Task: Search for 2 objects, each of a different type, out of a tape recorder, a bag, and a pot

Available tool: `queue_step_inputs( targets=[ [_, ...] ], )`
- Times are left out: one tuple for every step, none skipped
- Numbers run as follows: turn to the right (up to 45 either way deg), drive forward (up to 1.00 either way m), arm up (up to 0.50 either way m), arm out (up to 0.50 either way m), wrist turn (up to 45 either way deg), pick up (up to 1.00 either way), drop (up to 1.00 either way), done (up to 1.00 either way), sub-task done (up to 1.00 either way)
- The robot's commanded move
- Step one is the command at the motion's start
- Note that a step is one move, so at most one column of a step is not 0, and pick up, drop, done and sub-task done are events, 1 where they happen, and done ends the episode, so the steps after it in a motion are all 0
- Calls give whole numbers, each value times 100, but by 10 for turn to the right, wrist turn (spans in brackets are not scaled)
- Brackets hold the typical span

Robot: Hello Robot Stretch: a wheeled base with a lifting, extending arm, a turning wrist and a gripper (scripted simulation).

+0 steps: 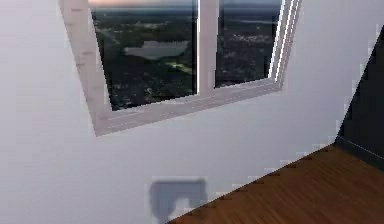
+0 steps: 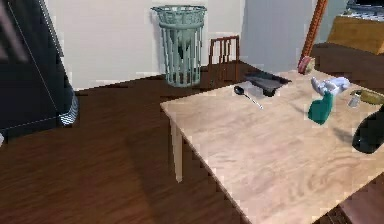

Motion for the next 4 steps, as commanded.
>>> queue_step_inputs(
  targets=[
    [450,0,0,0,0,0,0,0,0],
    [150,0,0,0,0,0,0,0,0],
    [0,100,0,0,0,0,0,0,0],
    [30,0,0,0,0,0,0,0,0]
  ],
)
